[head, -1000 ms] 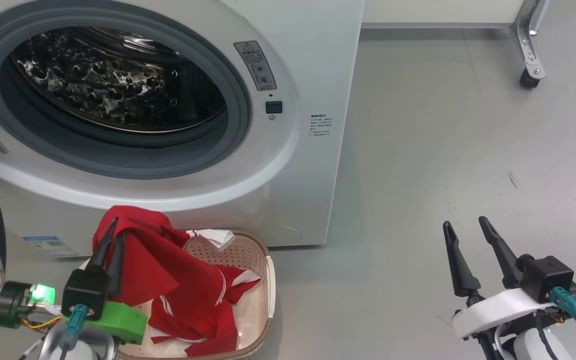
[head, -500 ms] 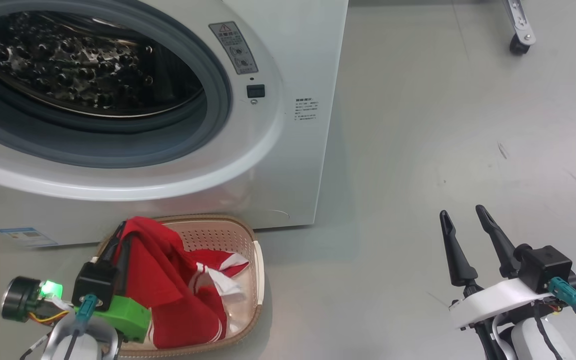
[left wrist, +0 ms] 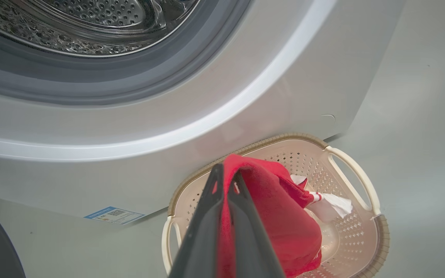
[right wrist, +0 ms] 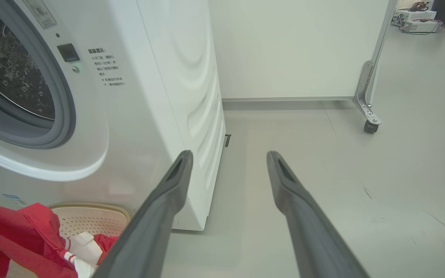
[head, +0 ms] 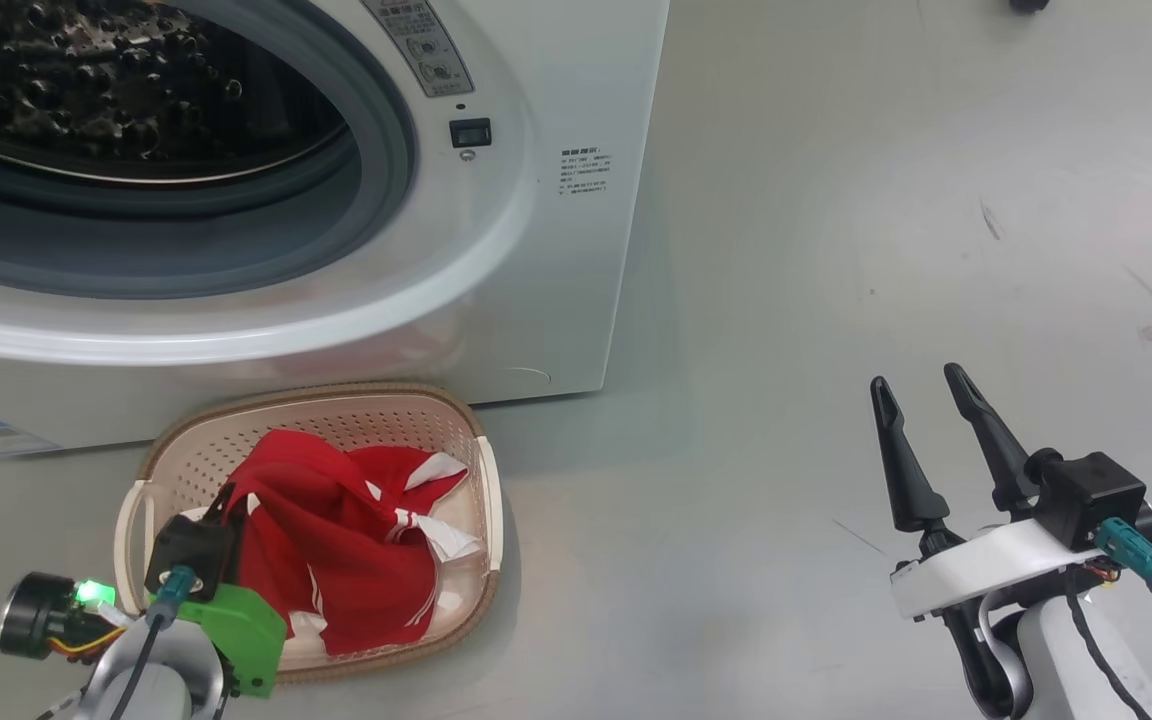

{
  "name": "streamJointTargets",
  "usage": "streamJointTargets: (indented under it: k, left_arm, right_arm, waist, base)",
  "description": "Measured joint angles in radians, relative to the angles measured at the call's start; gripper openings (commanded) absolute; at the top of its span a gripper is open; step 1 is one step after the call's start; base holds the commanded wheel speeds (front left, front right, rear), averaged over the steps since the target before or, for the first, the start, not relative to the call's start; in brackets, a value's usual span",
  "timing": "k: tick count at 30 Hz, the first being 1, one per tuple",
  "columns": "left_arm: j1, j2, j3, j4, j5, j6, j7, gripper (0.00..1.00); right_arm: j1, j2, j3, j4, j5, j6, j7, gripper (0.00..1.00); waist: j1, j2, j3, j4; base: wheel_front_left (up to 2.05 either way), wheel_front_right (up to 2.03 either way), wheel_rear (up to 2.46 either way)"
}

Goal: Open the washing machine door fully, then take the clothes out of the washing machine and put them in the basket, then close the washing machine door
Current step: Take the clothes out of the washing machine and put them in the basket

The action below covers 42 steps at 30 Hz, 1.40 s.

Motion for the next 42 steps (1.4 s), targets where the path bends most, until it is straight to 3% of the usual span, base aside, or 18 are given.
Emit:
streamJointTargets:
  k: [17,26,42]
  left_arm:
    - [-0.196,0.01,-0.025,0.177,0.022,-0.016,0.072,0.0]
    - [-0.231,0.002,0.057,0.312,-0.044,-0.007,0.11,0.0]
    - [-0.282,-0.017,0.105,0.445,-0.097,0.015,0.068,0.0]
  right_arm:
    - [-0.08,-0.002,0.006,-0.024,0.0,0.0,0.0,1.0]
    - [-0.096,-0.008,-0.034,-0.029,-0.003,0.0,0.0,1.0]
    - [-0.109,-0.028,-0.044,-0.035,-0.029,0.0,0.0,1.0]
  waist:
    - [0.0,0.0,0.166,-0.062]
    - [0.0,0.0,0.238,-0.095]
    - [0.0,0.0,0.264,-0.056]
  base:
    - [0.0,0.0,0.0]
    - [0.0,0.0,0.0]
    - [0.0,0.0,0.0]
